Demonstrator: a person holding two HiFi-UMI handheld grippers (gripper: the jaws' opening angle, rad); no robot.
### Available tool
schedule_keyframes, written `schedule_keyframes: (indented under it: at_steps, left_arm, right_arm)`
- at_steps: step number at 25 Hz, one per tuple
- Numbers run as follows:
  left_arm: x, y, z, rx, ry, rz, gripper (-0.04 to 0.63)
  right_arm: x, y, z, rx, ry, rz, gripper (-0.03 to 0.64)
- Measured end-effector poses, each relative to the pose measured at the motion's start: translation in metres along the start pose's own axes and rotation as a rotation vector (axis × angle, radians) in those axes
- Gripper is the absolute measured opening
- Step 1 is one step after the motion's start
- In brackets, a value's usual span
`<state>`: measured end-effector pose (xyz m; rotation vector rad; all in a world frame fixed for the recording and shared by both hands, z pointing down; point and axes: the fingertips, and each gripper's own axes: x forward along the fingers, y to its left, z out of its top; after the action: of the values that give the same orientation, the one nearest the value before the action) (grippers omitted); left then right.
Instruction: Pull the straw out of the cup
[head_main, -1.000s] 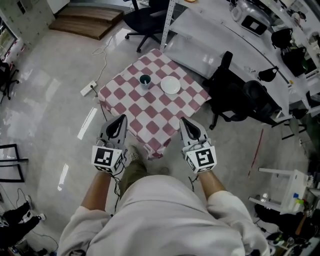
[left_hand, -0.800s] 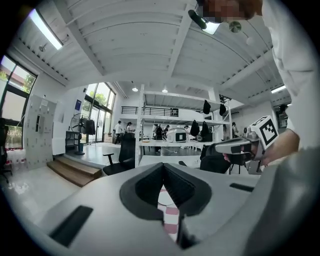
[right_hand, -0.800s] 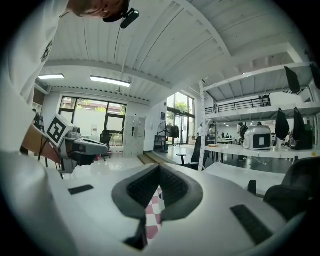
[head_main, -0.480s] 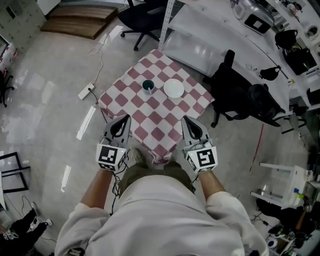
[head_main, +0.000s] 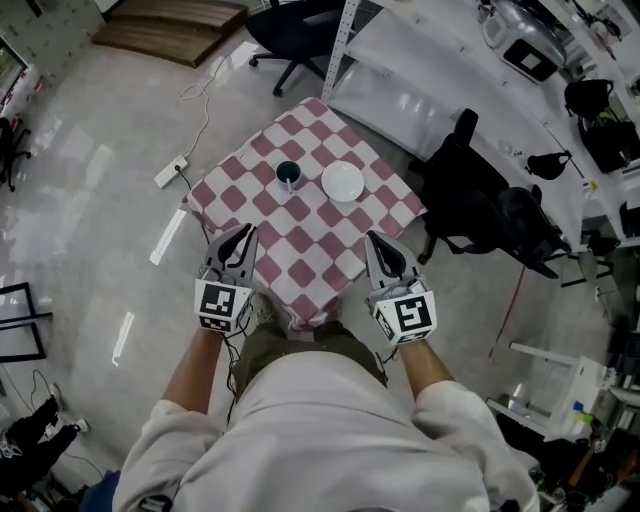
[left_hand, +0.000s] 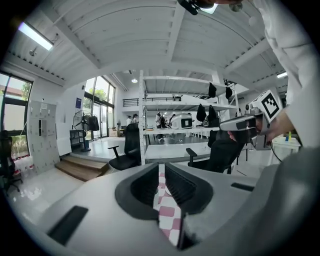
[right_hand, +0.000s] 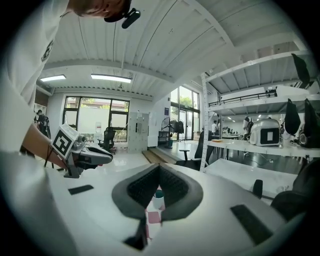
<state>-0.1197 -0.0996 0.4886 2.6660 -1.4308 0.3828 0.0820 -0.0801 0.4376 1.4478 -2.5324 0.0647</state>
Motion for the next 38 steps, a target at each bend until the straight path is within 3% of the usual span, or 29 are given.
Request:
schedule_keyframes:
  at_steps: [3,12,38]
  left_arm:
    - [0.013,0.0,-0.008,0.009,0.031,0.011,0.095]
    - [0.046,0.003,-0.036,0.027,0.109,0.005,0.151]
    - [0.16,0.02,-0.14,0.028,0.287,-0.055,0.152]
  right_arm:
    - [0.001,-0.007,-0.003,-0.002,0.002,0.01,0.003]
    - [0.001,-0.025,-0.016,0.009,0.037,0.002,0.003]
    - [0.012,-0.07,-0.06,0.036,0.15,-0.072,0.003]
